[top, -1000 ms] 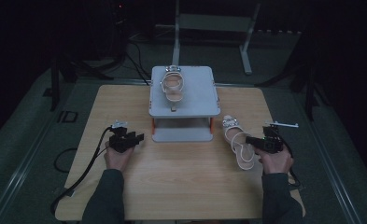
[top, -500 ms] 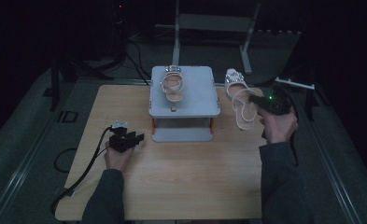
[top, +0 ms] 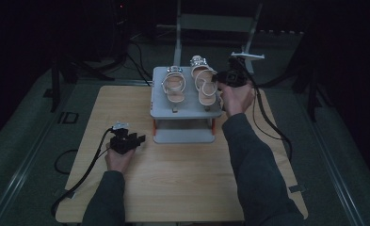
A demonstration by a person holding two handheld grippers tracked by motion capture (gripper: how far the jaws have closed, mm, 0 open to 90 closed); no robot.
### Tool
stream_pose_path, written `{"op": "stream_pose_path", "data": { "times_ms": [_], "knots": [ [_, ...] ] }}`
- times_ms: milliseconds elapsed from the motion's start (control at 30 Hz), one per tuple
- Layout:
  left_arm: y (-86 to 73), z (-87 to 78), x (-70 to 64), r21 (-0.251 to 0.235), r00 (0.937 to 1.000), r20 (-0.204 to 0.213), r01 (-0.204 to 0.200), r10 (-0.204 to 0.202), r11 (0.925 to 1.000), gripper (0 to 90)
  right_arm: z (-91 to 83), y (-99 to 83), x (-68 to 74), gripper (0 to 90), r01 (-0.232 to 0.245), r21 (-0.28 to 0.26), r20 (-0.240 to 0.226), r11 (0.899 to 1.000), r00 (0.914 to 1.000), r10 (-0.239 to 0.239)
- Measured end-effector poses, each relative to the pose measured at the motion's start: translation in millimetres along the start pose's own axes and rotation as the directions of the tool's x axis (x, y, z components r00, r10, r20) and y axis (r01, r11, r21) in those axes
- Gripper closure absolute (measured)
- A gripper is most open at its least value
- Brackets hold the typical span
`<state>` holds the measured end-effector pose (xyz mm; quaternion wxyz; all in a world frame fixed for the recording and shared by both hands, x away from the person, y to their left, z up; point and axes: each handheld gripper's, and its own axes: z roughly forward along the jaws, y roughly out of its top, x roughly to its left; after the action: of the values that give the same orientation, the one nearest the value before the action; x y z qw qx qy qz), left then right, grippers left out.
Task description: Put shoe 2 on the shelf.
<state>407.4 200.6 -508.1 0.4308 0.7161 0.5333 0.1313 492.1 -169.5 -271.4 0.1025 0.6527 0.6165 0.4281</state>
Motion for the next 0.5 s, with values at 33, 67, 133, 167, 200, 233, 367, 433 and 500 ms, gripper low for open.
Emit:
{"op": "stream_pose_path", "data": {
  "times_ms": [33,67,133,167,200,233,367,433,500],
  "knots": [
    [0.0,-0.2,0.1,-0.001,1.0000,0.001,0.002,-0.002,1.0000,50.9,6.8,-0.7,2.8,82.7,-0.011,0.015,-0.001,1.000,0.9999,0.011],
    [-0.1,-0.3,0.2,-0.002,1.0000,0.002,0.003,-0.003,1.0000,50.9,10.5,-1.2,4.2,82.6,-0.011,0.030,-0.001,0.999,0.9999,0.011],
    [-0.1,-0.4,0.1,-0.002,1.0000,0.003,0.003,-0.003,1.0000,50.9,18.0,-2.0,5.5,82.6,-0.025,0.062,-0.004,0.998,0.9997,0.025],
    [-0.1,-0.4,0.2,-0.003,1.0000,0.003,0.003,-0.003,1.0000,50.9,20.1,-2.0,5.5,82.6,-0.030,0.077,-0.010,0.997,0.9995,0.031],
    [-0.1,-0.3,0.2,-0.002,1.0000,0.003,0.003,-0.003,1.0000,50.9,21.0,-1.8,5.5,82.5,-0.035,0.087,-0.016,0.996,0.9992,0.036],
    [-0.1,-0.3,0.2,-0.002,1.0000,0.003,0.003,-0.003,1.0000,50.9,21.5,-0.8,5.2,82.5,-0.035,0.098,-0.023,0.995,0.9990,0.037],
    [0.0,0.1,-0.2,0.000,1.0000,0.000,0.001,-0.001,1.0000,50.9,24.4,4.8,-1.0,82.4,-0.053,0.146,-0.049,0.988,0.9970,0.061],
    [0.1,0.3,-0.1,0.001,1.0000,-0.001,0.004,-0.004,1.0000,50.9,28.5,5.8,-3.1,82.3,-0.045,0.179,-0.046,0.983,0.9974,0.055],
    [0.1,0.4,-0.1,0.001,1.0000,-0.001,0.006,-0.006,1.0000,50.8,32.5,6.1,-5.3,82.2,-0.045,0.204,-0.052,0.978,0.9970,0.057]
  ]
}}
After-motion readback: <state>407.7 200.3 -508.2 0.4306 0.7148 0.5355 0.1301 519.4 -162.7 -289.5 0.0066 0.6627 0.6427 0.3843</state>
